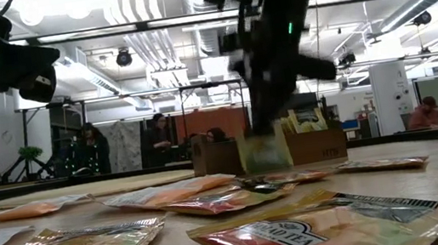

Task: Pick & Place Tea
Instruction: Put the yellow tea bag into the right section of the wooden organizer

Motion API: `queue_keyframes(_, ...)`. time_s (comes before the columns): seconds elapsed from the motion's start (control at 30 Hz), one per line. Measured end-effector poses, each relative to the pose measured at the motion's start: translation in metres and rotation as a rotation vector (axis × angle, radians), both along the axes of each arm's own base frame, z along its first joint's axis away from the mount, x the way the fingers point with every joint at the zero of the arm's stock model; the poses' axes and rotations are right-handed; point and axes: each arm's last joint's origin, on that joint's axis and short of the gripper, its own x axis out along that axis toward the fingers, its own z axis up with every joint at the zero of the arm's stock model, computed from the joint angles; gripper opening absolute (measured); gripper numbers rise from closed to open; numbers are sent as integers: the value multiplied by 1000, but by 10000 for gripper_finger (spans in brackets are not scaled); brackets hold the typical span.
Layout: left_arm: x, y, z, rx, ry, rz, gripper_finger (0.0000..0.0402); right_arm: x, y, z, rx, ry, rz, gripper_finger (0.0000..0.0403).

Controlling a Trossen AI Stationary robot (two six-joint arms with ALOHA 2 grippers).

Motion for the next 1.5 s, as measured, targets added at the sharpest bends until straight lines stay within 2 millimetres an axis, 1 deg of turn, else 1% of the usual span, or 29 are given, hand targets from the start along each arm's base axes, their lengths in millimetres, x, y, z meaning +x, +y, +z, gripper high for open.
queue_keyframes(0.17,0,0,0,0,0,-1,0,-19,16,42,-158,-97,-16,8)
queue_keyframes(0.3,0,0,0,0,0,-1,0,-41,19,74,-241,-147,-82,8)
queue_keyframes(0.47,0,0,0,0,0,-2,0,-67,12,101,-342,-182,-175,8)
queue_keyframes(0.57,0,0,0,0,0,-2,0,-79,8,108,-406,-178,-179,8)
queue_keyframes(0.63,0,0,0,0,0,-1,0,-85,7,107,-460,-163,-153,8)
queue_keyframes(0.73,0,0,0,0,0,-1,0,-95,4,97,-552,-110,-110,8)
queue_keyframes(0.9,0,0,0,0,0,-1,0,-109,2,66,-625,-68,-37,8)
queue_keyframes(1.03,0,0,0,0,0,-1,0,-113,7,46,-669,-41,73,8)
queue_keyframes(1.2,0,0,0,0,-1,-1,0,-114,8,35,-687,-35,106,8)
queue_keyframes(1.3,0,0,0,0,-1,-1,0,-113,8,33,-693,-63,92,8)
queue_keyframes(1.5,0,0,0,0,0,-1,0,-112,7,27,-723,-73,123,8)
